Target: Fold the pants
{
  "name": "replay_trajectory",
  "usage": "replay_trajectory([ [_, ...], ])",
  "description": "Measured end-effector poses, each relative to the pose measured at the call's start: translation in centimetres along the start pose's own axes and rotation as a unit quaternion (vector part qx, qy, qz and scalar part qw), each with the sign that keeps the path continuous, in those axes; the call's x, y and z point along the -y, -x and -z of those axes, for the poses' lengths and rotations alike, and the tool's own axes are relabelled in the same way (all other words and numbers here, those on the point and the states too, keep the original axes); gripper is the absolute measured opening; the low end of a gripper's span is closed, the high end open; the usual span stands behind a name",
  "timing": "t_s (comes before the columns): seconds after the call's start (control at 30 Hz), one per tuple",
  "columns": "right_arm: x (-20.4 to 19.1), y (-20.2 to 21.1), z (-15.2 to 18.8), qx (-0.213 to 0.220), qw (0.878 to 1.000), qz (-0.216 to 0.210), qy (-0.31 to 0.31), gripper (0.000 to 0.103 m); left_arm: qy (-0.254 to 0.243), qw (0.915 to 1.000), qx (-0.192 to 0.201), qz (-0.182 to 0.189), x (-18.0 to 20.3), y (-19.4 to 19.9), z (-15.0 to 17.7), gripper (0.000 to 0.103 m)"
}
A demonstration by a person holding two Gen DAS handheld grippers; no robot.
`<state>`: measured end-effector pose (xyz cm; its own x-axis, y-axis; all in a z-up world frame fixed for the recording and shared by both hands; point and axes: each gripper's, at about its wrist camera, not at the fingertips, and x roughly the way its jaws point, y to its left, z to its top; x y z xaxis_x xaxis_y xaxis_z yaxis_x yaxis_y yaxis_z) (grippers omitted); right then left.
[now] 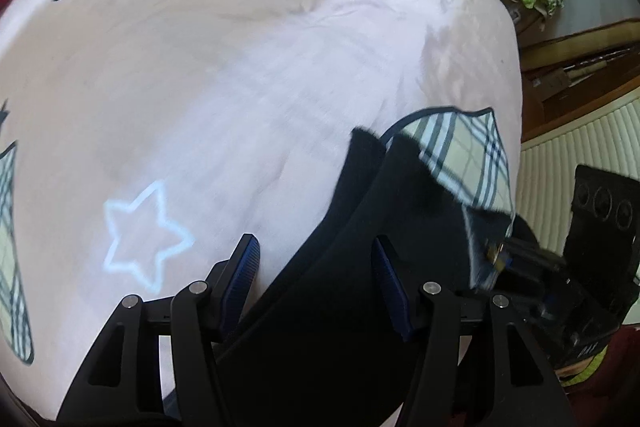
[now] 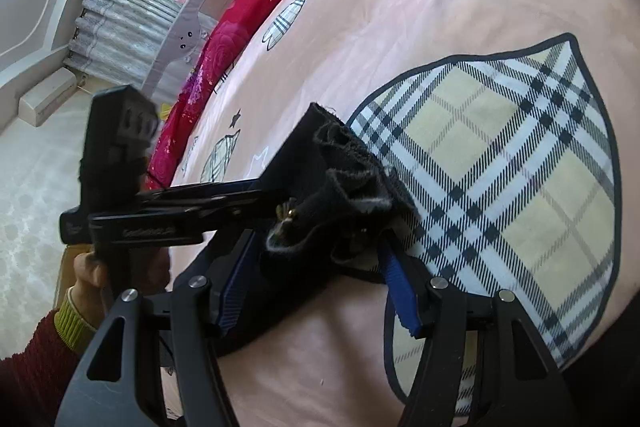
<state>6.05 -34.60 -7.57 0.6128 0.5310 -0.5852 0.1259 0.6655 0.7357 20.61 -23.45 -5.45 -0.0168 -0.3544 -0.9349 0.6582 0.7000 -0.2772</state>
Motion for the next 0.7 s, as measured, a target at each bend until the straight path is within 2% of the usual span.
replay_trajectory([
  [0.07,0.2,0.1,0.0,0.005,1.000,-0.006,-0.003,0.059,-0.002,0.9999,-0.001,0.010,0.2,-0.6,-0.9,0.059],
  [0.13,0.7,0.2,0.0,0.011,1.000,-0.008,-0.009,0.048,-0.004,0.9998,-0.001,0.020,0.4,-1.0,-1.5,0.053],
  [0.2,1.1,0.1,0.1,0.011,1.000,-0.007,-0.009,0.036,-0.010,0.9992,-0.005,0.038,0.6,-1.3,-2.0,0.029],
  [0.23,1.4,0.1,0.1,0.010,1.000,-0.007,-0.011,0.031,-0.014,0.9987,-0.007,0.049,0.9,-1.5,-2.1,0.024],
  [0.3,2.0,0.1,0.1,0.009,1.000,-0.015,-0.020,0.023,-0.029,0.9985,-0.002,0.047,1.4,-1.5,-2.1,0.016],
  [0.33,2.3,0.1,0.2,0.008,0.999,-0.020,-0.025,0.018,-0.039,0.9983,0.005,0.044,1.7,-1.3,-1.9,0.014],
  [0.43,2.4,0.3,0.3,0.008,0.999,-0.034,-0.028,0.015,-0.028,0.9977,0.021,0.058,1.5,-0.2,-1.5,0.011],
  [0.7,-0.6,2.0,-0.2,0.025,0.996,-0.088,0.002,0.014,-0.009,0.9928,0.084,0.085,1.1,5.3,0.0,0.011],
])
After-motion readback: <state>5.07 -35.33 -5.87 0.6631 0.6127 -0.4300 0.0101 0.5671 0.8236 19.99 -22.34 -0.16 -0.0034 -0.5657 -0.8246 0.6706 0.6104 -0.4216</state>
